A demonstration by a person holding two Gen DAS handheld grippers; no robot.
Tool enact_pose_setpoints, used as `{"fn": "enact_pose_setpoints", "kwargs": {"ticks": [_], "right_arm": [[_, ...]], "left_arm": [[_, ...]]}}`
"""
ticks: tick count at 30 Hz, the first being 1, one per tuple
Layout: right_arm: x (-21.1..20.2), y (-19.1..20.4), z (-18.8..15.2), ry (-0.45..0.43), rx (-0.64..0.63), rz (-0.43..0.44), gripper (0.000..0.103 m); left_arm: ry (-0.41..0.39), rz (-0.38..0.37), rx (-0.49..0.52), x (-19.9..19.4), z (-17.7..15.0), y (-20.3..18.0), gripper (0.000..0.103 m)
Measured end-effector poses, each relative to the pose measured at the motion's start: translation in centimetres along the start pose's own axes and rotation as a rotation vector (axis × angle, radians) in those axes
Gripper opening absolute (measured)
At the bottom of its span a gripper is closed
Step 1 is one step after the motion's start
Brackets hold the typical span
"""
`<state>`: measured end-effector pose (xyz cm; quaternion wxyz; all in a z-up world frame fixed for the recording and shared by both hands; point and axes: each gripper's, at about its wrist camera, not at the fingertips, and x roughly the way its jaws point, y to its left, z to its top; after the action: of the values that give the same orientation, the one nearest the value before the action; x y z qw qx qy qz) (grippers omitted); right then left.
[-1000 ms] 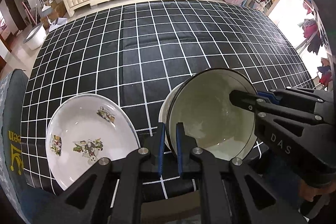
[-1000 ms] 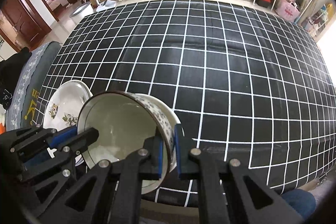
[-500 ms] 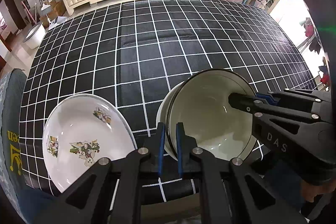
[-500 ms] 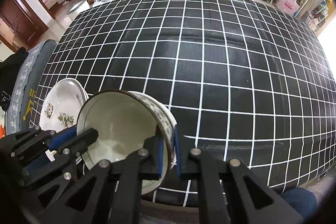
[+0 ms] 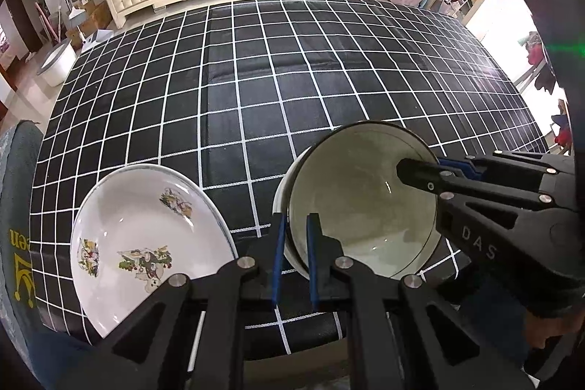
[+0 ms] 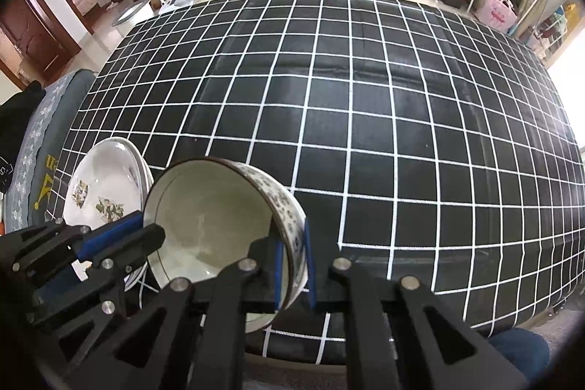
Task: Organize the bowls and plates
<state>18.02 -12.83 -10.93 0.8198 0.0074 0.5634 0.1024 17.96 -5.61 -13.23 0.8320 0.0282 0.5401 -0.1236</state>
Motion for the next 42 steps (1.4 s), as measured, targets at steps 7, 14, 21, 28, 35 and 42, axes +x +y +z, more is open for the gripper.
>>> {"fn": "enact_pose_setpoints", "kwargs": {"ticks": [7,14,21,28,35,42], "right_arm": [[-1.6,-0.1,0.1,-0.067,0.009,-0.01,0.044],[-4.1,-0.2,0.4,-0.146,0.024,-0.007,0.055],[-7.3,-0.4,-0.5,-0.25,0.032,-0.018,0.064],[-10.7,0.2,-2.2,-0.349,0.017,-0.07,0.074],[-13.6,1.1,-3.9,-0.424,-0.004,-0.058,0.094],[-14.2,1.0,-5.1,-0.43,0.013,-0.051,0.095]], "left_arm": [[-0.023,-0.016,-0.013,-0.5,-0.2,0.4,0.012],[-0.075,-0.033,-0.013,-2.0,-0.1,0.6,0.022],[-0.155,-0.048,-0.018,-4.8,0.1,0.7,0.036],[-0.27,-0.046,-0.015,-8.8,-0.2,0.8,0.054],[-0.336,-0.039,0.016,-11.9,-1.2,0.2,0.064],[-0.379,-0.048,0.031,-13.7,-2.9,-0.5,0.071]]}}
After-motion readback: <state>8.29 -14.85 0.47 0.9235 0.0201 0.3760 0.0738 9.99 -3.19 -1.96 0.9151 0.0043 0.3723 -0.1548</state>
